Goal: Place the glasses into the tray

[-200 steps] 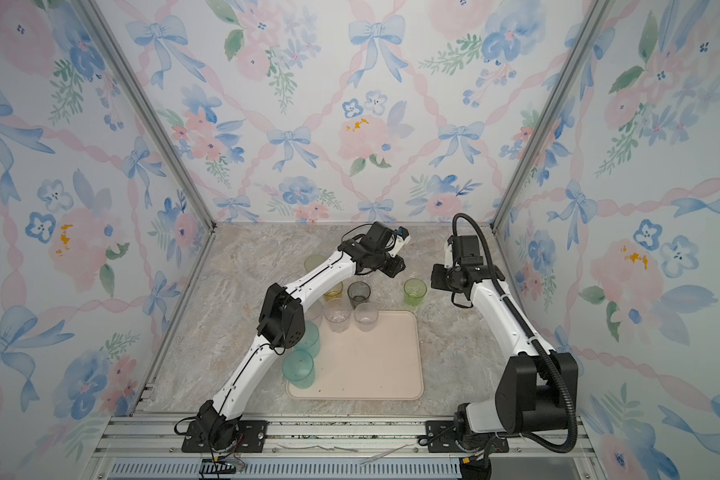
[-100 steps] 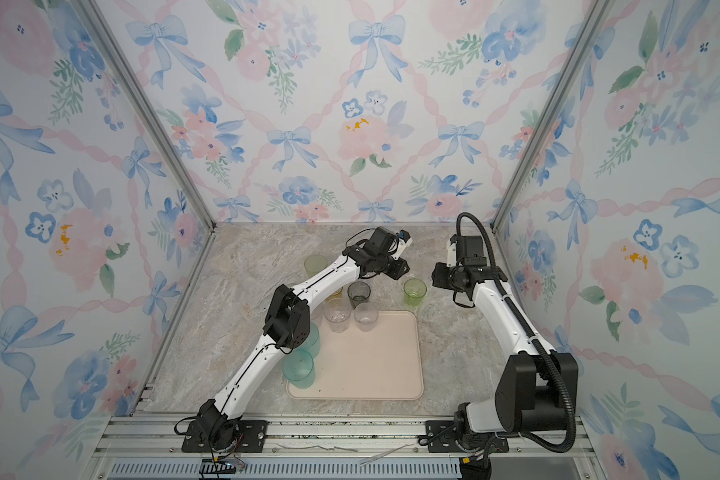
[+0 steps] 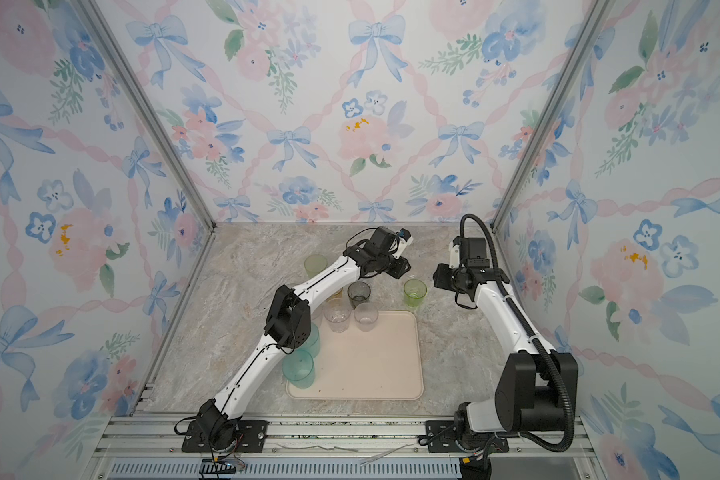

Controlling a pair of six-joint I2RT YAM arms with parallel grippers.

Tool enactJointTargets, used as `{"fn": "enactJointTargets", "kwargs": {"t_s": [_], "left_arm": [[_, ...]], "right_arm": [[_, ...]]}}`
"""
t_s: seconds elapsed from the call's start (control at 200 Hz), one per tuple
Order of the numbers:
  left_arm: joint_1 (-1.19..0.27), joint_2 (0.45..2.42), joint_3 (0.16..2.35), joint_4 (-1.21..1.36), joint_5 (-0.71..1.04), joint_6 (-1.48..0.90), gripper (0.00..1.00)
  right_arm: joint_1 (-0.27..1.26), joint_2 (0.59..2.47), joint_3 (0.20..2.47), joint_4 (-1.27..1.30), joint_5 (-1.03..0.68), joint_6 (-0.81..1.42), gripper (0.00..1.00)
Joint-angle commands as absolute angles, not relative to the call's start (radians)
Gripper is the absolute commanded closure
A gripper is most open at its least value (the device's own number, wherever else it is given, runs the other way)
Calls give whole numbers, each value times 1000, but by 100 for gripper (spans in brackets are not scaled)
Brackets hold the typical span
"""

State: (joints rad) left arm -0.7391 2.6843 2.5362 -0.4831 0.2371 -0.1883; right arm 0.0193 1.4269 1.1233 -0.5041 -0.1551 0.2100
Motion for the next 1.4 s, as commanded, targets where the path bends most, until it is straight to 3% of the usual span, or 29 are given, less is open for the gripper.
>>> {"fn": "enactJointTargets", "kwargs": {"t_s": [0.0, 1.396], "left_arm": [[-735, 2717, 2560, -480, 242, -196, 67], [-709, 2655, 2503, -483, 226, -154, 95]], "right_arm": [[9, 1427, 1108, -489, -172, 224, 55], [-5, 1443, 1104, -477, -190, 227, 56]]}}
